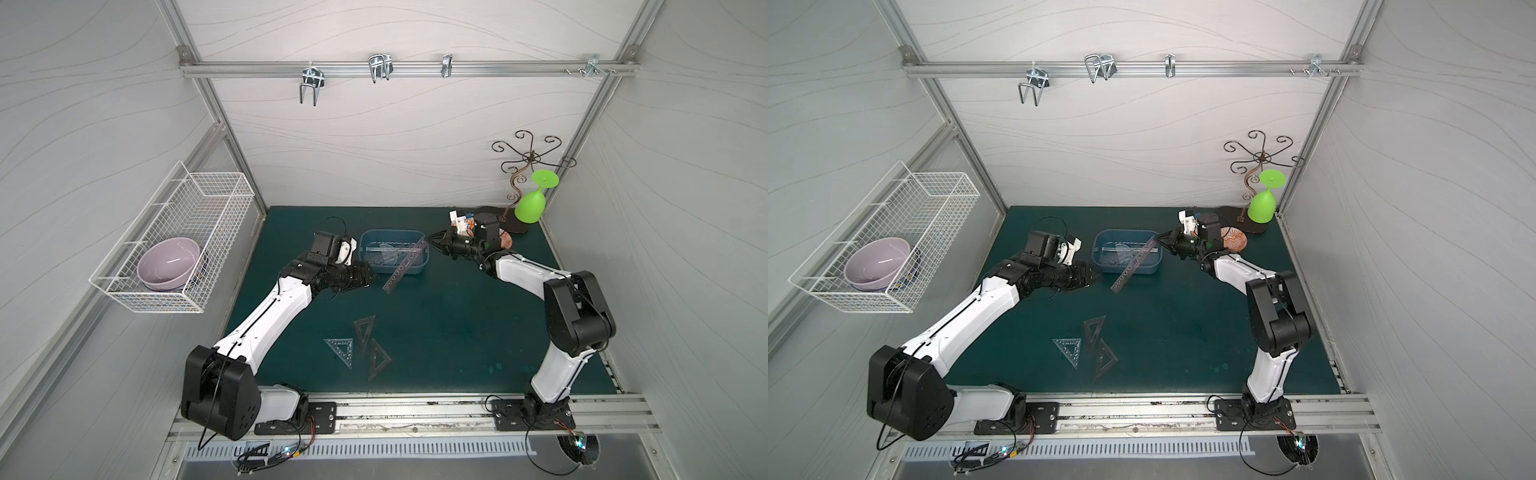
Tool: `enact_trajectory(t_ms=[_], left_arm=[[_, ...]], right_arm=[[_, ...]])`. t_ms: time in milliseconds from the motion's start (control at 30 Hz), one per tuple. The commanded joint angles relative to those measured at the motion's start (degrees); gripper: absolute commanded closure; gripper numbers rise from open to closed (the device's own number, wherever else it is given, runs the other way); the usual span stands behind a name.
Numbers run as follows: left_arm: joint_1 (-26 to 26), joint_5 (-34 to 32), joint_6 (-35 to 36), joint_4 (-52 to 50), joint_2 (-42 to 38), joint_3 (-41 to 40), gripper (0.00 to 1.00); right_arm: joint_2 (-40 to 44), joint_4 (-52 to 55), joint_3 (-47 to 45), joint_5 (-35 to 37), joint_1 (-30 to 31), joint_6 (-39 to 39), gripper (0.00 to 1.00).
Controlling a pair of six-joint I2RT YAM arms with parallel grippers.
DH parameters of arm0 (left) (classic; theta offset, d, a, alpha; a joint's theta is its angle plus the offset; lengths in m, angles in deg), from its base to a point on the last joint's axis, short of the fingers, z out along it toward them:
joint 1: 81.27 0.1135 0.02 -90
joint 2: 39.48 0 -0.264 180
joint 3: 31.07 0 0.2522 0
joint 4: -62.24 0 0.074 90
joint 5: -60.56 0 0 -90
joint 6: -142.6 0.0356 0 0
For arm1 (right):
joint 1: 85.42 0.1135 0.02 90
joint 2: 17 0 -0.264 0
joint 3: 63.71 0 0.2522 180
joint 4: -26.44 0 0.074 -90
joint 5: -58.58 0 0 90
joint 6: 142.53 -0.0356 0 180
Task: Put the scattered rulers into the storage box
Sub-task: Pick up the ruler from the center of the board, then place the ruler in the storage box.
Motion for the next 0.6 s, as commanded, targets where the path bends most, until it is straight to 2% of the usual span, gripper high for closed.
enact_trajectory(t_ms=[0,233,567], left_arm=[[0.22,-7.39,0.36,-1.03,-0.88,2.05,0.37],[0.51,-7.69,0.32,0.12,-1.06,-0.09,0.38],[0.64,-7.21,0.36,-0.09,-0.6,-1.86,0.37]], right_arm=[[-2.29,-1.45,6.15,10.63,-0.06,0.79,1.0],[-10.89,-2.32,16.69,18.17,0.58,5.64,1.0],[-20.98,-6.1,24.41,16.49,4.97,3.98,1.0]])
